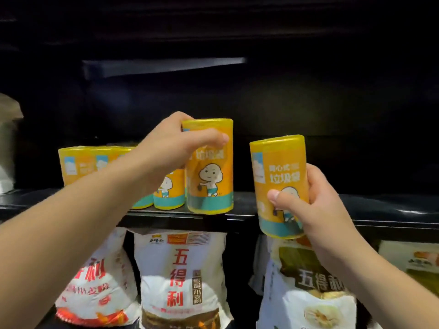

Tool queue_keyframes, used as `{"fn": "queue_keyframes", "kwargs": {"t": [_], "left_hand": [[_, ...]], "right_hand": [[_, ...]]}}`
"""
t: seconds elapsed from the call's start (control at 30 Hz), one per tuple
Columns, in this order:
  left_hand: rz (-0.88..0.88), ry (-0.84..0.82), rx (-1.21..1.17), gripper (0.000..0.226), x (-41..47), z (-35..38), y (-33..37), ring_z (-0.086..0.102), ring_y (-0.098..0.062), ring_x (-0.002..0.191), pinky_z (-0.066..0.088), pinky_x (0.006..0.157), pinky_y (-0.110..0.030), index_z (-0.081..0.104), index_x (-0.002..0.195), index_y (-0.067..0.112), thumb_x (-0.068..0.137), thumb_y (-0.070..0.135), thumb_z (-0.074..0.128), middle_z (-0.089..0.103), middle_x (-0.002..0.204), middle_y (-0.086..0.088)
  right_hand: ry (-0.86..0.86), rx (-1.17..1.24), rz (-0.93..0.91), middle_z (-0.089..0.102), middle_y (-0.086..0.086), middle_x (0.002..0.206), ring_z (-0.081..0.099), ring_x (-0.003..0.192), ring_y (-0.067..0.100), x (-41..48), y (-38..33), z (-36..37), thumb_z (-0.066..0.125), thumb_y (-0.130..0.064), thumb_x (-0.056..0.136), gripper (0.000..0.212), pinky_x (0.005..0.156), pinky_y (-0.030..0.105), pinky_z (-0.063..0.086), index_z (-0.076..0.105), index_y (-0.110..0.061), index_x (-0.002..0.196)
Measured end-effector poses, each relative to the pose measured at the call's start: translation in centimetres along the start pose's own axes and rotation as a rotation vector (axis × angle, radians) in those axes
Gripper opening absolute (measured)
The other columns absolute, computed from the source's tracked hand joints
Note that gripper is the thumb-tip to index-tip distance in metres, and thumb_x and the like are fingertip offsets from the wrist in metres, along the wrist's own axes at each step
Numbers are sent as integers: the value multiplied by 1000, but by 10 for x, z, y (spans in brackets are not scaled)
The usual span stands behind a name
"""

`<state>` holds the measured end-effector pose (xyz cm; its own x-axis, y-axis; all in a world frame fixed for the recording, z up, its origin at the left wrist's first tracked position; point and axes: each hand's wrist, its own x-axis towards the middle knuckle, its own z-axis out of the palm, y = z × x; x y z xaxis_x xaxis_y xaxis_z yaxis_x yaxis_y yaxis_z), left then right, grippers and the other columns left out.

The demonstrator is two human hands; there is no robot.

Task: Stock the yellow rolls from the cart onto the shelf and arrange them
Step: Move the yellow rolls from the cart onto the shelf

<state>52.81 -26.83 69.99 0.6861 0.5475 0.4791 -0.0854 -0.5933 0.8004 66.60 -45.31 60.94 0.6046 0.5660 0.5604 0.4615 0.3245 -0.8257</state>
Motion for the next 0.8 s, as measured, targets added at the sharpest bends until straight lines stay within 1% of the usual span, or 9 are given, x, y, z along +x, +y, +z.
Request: {"fn": "queue_keyframes", "kwargs": {"t": [0.07,0.1,0.2,0.27,0.33,0.4,0.53,0.63,0.8], "left_hand": [[8,-26,49,60,20,2,6,69,-21,97,56,88,-45,56,113,25,65,50,81,70,105,-1],[7,-35,75,63,31,4,9,68,-22,98,56,89,-45,56,114,25,64,53,81,69,106,-1],[-11,-70,129,83,60,8,14,67,-25,101,54,92,-47,57,113,26,43,64,80,69,109,-2],[-28,-122,151,88,81,12,15,68,-26,99,54,91,-47,57,114,26,37,65,79,69,108,-3],[-43,-160,165,82,96,16,16,69,-26,97,55,89,-45,55,118,24,49,58,82,70,107,-4],[-40,-187,161,67,118,20,15,69,-24,96,57,87,-42,55,119,20,65,45,84,70,106,-5],[-48,-268,180,42,157,26,12,69,-23,96,57,88,-39,63,109,15,74,30,81,72,103,-7],[-49,-350,223,32,185,30,8,67,-23,99,55,91,-39,61,109,17,81,27,75,69,106,-8],[-48,-385,315,29,234,41,-10,70,-21,92,59,79,-35,64,105,10,81,21,76,72,100,-10]], "right_hand": [[29,-29,4,71,-15,102,70,92,6,14,-2,-5,86,-39,63,65,70,25,54,53,-36,119],[48,-34,10,71,-16,102,70,93,5,20,-2,-8,86,-39,63,64,74,26,53,53,-36,119],[95,-40,33,72,-14,100,71,92,5,43,1,-13,79,-29,71,53,77,30,53,54,-33,119],[130,-51,55,73,-12,100,72,92,6,60,6,-16,78,-26,74,51,78,32,54,55,-31,119],[140,-58,79,74,-9,101,73,91,8,73,8,-17,79,-24,73,52,79,33,55,55,-29,119],[157,-74,97,74,-9,100,73,90,9,87,14,-17,81,-23,72,55,78,33,56,55,-26,120],[155,-107,148,75,-9,98,73,88,7,111,25,-13,82,-21,73,56,69,26,55,54,-26,121],[149,-142,179,75,-6,100,74,89,9,128,34,-12,85,-18,69,61,76,29,56,54,-23,122],[162,-201,249,76,0,101,75,89,16,153,48,-13,89,-24,52,74,88,40,57,55,-20,119]]}}
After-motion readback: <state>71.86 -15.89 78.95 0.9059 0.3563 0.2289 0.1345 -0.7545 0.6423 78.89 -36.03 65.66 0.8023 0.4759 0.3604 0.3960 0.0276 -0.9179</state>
